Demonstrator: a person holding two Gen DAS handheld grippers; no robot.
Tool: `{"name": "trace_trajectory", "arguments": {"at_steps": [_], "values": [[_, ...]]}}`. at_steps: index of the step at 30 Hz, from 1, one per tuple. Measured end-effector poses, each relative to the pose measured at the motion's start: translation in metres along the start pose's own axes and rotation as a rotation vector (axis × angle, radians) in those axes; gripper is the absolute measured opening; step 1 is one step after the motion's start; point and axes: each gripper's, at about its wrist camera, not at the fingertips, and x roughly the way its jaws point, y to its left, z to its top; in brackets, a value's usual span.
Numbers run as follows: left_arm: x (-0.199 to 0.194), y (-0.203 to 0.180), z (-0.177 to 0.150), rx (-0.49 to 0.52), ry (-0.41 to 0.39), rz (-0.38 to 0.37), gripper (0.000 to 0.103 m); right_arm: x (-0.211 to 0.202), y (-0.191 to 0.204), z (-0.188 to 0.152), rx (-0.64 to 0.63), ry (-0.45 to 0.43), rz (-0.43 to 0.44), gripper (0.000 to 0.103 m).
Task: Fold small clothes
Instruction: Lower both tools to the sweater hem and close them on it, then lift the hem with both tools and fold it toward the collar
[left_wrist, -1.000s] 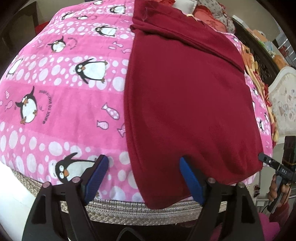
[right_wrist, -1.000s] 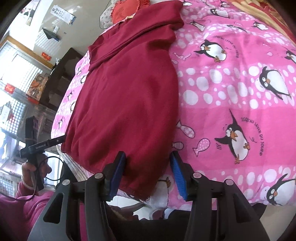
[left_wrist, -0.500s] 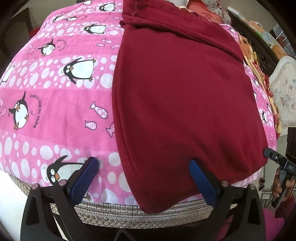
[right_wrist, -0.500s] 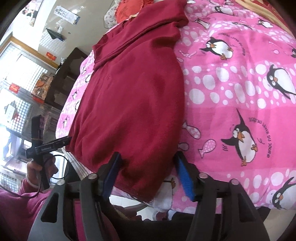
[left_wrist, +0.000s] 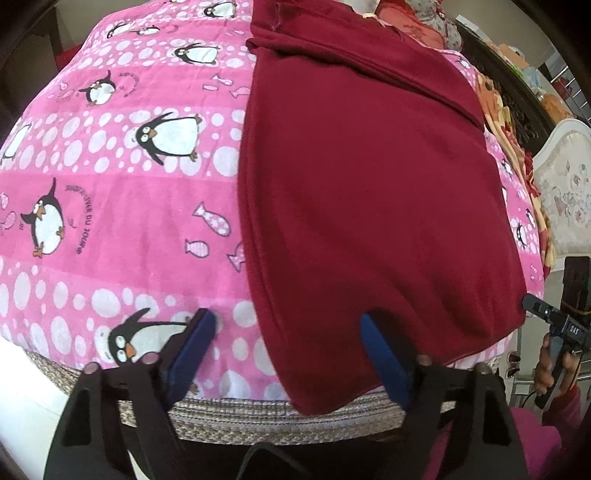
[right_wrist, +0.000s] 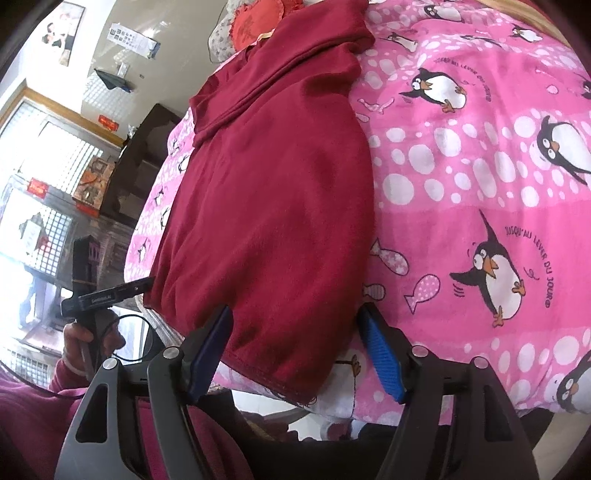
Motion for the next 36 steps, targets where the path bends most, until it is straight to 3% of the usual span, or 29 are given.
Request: {"name": "trace_trajectory", "arguments": {"at_steps": [2,4,5,7,16,19,20,21,23,24,26,36], "values": [[-0.003,0.003,-0.001,-0.001,0.0,0.006,0.066,0.0,0.001,0.0,-0.013,0.006,-0.013,0.044],[-0.005,0.006,-0.003,-0.006,0.003,-0.01,0.05,-0.001,0.005,0.0,-0.035,0.008,-0.017,0.02],[-0.007,0.011,-0.005,-0.009,0.007,-0.02,0.048,0.0,0.007,0.001,-0.047,0.012,-0.016,0.007],[-0.009,0.018,-0.007,-0.012,0.012,-0.03,0.047,-0.001,0.011,0.001,-0.07,0.007,-0.012,0.0],[-0.009,0.009,-0.007,0.013,0.036,-0.044,0.043,-0.009,0.023,0.008,-0.131,-0.005,0.065,0.0],[-0.008,0.008,-0.007,0.025,0.031,-0.041,0.043,-0.003,0.02,0.011,-0.1,0.015,0.094,0.0],[-0.007,0.009,-0.007,0.025,0.031,-0.045,0.043,0.002,0.017,0.011,-0.075,0.029,0.105,0.004],[-0.008,0.011,-0.007,0.019,0.031,-0.05,0.04,0.006,0.014,0.01,-0.059,0.043,0.102,0.006],[-0.01,0.016,-0.007,0.005,0.028,-0.044,0.024,0.01,0.016,0.007,-0.067,0.04,0.092,0.005],[-0.01,0.018,-0.006,-0.007,0.029,-0.055,0.014,0.009,0.018,0.007,-0.082,0.032,0.086,0.0],[-0.013,0.025,-0.005,-0.047,0.029,-0.098,0.009,0.007,0.025,0.007,-0.125,0.023,0.07,0.0],[-0.06,0.03,0.003,-0.026,-0.146,-0.143,0.007,-0.03,0.04,0.024,-0.117,-0.125,0.198,0.0]]}}
